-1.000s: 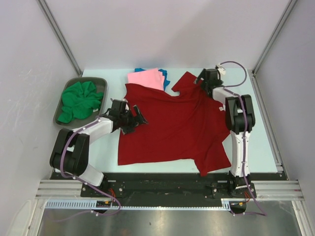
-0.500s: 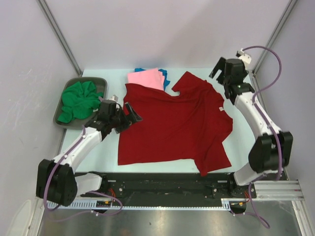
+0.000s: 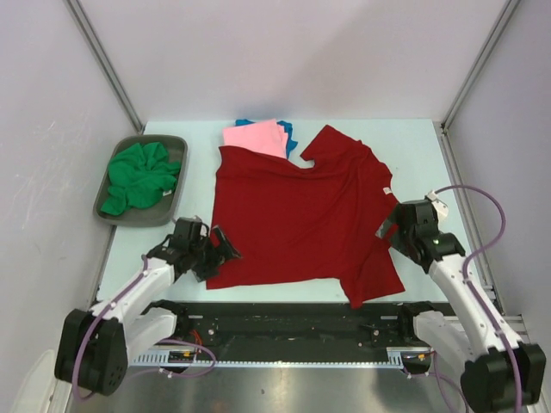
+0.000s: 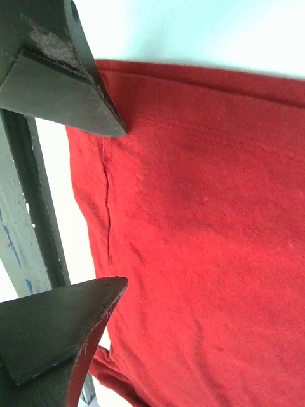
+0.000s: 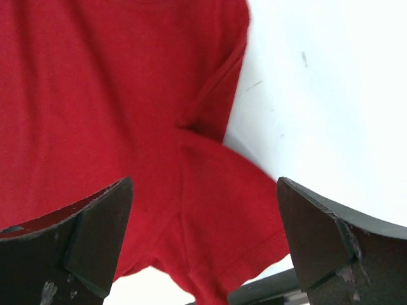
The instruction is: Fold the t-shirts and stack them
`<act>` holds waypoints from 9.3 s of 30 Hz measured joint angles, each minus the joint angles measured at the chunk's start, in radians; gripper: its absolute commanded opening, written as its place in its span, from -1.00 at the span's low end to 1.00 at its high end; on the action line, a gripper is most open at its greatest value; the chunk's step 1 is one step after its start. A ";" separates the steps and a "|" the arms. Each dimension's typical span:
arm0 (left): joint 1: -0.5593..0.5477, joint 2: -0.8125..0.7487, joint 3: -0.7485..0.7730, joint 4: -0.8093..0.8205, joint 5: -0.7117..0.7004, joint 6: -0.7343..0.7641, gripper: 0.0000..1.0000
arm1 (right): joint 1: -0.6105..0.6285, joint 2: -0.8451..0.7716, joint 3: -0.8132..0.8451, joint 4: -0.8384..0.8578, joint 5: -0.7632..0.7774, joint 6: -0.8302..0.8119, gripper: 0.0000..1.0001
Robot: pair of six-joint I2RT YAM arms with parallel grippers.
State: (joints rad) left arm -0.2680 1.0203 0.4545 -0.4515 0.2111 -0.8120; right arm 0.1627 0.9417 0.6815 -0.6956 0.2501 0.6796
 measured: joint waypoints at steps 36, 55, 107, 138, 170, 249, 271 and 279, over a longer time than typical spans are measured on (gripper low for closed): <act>0.002 -0.314 0.033 -0.261 -0.097 -0.147 0.99 | -0.269 0.743 0.185 0.804 -0.295 0.027 0.99; 0.002 -0.117 0.100 -0.146 -0.100 -0.063 1.00 | -0.261 0.953 0.469 0.925 -0.274 -0.055 0.93; 0.002 -0.151 0.116 -0.138 -0.077 -0.043 0.99 | -0.314 1.254 0.971 0.233 -0.223 -0.051 -1.00; 0.034 -0.045 0.320 -0.129 -0.091 0.113 1.00 | -0.104 0.522 0.645 0.327 0.095 -0.153 0.99; 0.035 -0.095 0.194 -0.045 0.030 0.113 1.00 | -0.211 0.363 0.125 0.155 -0.120 -0.043 0.95; 0.035 -0.079 0.068 -0.070 0.083 0.140 0.98 | 0.731 0.238 -0.111 -0.293 0.132 0.732 -1.00; 0.035 -0.218 0.141 -0.229 0.081 0.145 1.00 | 1.112 0.208 -0.061 -0.490 0.138 1.106 0.99; 0.035 -0.190 0.304 -0.277 0.060 0.166 0.99 | 1.096 0.341 0.391 -0.594 0.461 1.023 0.99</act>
State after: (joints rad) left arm -0.2333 0.8299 0.7582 -0.7284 0.2710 -0.6460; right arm 1.2587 1.2827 1.0721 -1.2896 0.7109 1.7031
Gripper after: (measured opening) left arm 0.996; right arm 0.993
